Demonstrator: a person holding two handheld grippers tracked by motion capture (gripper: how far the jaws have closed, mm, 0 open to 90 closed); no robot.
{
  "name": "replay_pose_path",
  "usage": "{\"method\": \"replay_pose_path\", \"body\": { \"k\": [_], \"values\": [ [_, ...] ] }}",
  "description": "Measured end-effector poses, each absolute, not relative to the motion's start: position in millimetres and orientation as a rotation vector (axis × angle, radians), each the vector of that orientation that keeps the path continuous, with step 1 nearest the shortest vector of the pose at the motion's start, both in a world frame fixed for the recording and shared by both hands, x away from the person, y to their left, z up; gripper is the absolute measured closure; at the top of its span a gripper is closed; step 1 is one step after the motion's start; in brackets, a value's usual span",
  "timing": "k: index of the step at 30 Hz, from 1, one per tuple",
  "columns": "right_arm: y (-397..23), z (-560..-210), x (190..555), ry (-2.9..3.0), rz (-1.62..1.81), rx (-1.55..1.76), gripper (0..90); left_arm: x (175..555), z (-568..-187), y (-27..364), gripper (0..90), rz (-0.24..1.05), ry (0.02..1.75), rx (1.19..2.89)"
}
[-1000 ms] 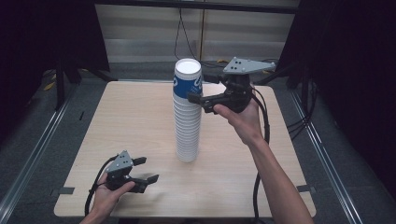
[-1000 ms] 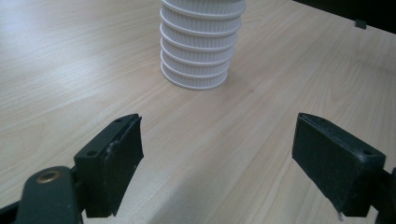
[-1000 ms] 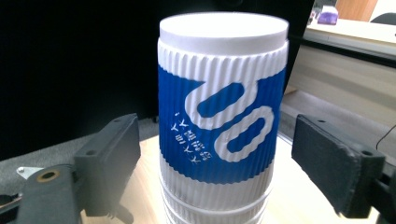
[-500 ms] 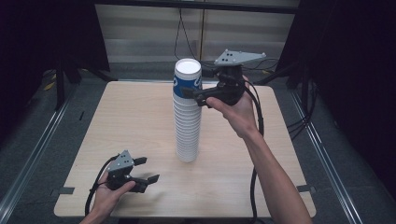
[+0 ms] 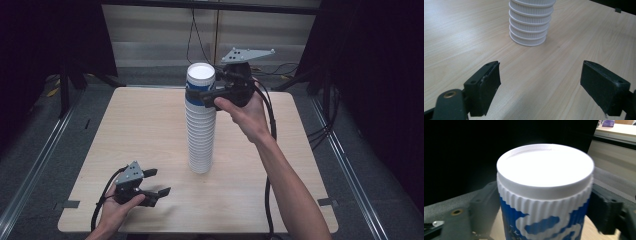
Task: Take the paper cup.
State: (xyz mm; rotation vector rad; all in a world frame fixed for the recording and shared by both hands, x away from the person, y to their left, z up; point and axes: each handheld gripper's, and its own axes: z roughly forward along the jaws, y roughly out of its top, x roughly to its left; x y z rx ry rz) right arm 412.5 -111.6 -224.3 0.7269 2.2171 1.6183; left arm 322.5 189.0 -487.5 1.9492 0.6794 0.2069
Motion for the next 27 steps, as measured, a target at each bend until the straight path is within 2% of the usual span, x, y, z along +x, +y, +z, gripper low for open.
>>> {"method": "replay_pose_path", "body": {
  "k": [27],
  "values": [
    [-119.2,-213.0,411.0,2.112,1.725,0.706,25.9,324.0,-488.1,190.9,16.3,0.197,0.705,1.942]
  ]
}}
